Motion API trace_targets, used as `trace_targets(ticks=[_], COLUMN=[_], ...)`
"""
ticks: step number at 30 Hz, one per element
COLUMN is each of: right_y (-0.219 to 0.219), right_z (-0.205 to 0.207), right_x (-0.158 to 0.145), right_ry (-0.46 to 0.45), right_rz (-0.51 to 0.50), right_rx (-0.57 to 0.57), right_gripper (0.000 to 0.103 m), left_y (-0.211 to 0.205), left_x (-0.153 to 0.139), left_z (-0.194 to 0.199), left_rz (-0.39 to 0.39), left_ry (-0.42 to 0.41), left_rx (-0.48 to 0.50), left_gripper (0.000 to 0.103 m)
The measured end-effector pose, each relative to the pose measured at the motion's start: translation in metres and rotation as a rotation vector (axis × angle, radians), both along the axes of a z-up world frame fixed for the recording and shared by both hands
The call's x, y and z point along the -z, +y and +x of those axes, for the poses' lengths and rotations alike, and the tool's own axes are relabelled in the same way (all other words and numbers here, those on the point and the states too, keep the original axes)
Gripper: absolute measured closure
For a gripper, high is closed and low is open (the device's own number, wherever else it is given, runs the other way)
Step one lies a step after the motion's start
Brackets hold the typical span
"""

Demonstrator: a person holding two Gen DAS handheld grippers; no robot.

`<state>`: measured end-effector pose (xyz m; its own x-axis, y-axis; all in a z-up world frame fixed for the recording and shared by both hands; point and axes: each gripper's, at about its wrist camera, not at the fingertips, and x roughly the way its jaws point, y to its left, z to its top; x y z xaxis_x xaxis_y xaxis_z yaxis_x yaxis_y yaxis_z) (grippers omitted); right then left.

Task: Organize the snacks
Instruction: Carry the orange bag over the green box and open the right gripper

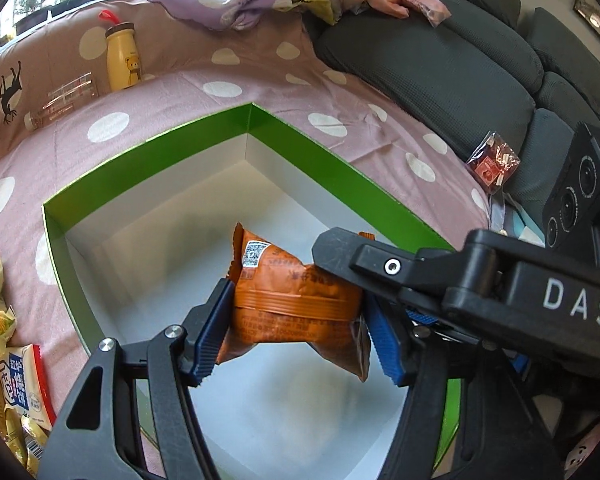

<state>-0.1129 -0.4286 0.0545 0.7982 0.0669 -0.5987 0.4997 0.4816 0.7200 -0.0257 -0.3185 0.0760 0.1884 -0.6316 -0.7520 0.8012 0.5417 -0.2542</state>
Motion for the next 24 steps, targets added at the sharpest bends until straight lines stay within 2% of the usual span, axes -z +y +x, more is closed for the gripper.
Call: trace_targets(ticks=[3, 7, 19, 21, 22, 24], right_y=[0.002, 0.004, 0.009, 0.01, 0.009, 0.008], right_z=[0.003, 0.005, 0.01, 0.011, 0.012, 0.01], right_x=[-0.001, 0.0, -0.002, -0.002, -0.003, -0.002], right_ry=[0.009, 0.038, 0.063, 0.064, 0.067, 0.089], right_rz=[-0.013, -0.032, -0.062, -0.059, -0.061, -0.066], right_rx=[-0.011, -0.009, -0.019, -0.024, -0.023, -0.005], right_gripper=[0.059, 0.059, 0.059, 0.059, 0.059, 0.059], left_y=[0.002, 0.0, 0.008, 0.009, 0.01, 0.011], left_x=[0.005, 0.008, 0.014, 0.014, 0.015, 0.021], left_z=[0.002, -0.004, 0.004, 0.003, 0.001, 0.004], left_rz=[0.015, 0.067, 0.114, 0.137, 0.159, 0.23], left_ry=[0.007, -0.045, -0.049, -0.085, -0.128, -0.19], left_rx=[-0.012, -0.015, -0.033, -0.034, -0.046, -0.094], left_gripper=[0.039, 0.039, 0.039, 0.039, 0.037, 0.038])
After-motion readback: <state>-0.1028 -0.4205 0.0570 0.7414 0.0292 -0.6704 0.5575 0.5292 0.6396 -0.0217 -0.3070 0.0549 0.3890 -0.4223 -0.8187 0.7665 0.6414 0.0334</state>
